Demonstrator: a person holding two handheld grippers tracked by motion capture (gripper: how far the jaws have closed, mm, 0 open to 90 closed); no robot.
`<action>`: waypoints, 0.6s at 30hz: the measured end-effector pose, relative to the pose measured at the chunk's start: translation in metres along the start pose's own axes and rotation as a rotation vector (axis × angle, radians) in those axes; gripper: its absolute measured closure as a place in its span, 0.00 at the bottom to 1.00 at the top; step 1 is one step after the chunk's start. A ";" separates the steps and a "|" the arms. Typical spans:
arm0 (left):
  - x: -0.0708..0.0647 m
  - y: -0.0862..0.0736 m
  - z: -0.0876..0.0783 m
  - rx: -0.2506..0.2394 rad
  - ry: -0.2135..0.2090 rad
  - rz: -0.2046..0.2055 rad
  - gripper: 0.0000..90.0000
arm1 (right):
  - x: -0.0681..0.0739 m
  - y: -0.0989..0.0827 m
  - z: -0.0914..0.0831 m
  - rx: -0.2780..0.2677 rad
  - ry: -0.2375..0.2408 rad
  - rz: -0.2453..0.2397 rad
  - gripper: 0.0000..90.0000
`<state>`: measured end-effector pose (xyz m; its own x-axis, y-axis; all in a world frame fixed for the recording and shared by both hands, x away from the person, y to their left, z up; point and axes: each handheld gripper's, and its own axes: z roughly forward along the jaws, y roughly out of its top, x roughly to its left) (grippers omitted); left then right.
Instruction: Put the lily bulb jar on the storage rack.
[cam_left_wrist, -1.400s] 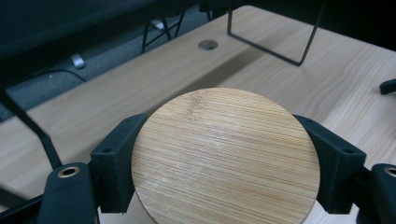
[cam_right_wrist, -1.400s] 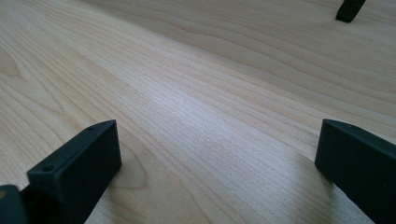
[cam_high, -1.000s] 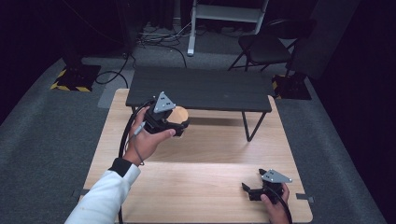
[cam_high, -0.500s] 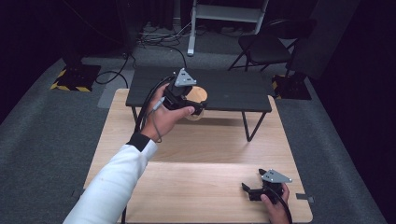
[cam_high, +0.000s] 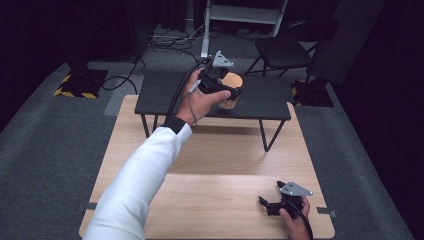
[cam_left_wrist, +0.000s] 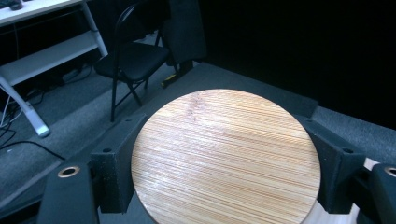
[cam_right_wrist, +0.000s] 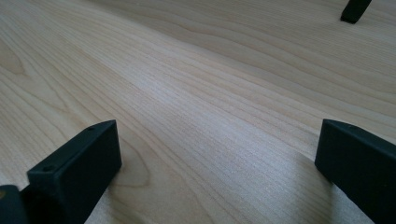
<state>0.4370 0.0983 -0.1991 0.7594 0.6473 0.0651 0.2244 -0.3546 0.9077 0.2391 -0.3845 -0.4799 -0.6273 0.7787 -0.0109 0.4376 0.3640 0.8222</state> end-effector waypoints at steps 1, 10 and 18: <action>0.001 0.001 0.005 0.006 0.004 0.004 0.27 | 0.000 0.000 0.000 0.000 0.000 0.000 0.00; 0.007 -0.006 0.039 0.030 0.013 -0.015 0.27 | 0.000 0.000 0.000 0.000 0.003 -0.001 0.00; 0.015 -0.017 0.048 0.025 0.018 -0.047 0.27 | 0.000 0.000 0.000 0.000 0.003 -0.002 0.00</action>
<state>0.4737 0.0821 -0.2333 0.7366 0.6756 0.0302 0.2749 -0.3399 0.8994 0.2393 -0.3848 -0.4798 -0.6303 0.7763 -0.0104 0.4365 0.3654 0.8222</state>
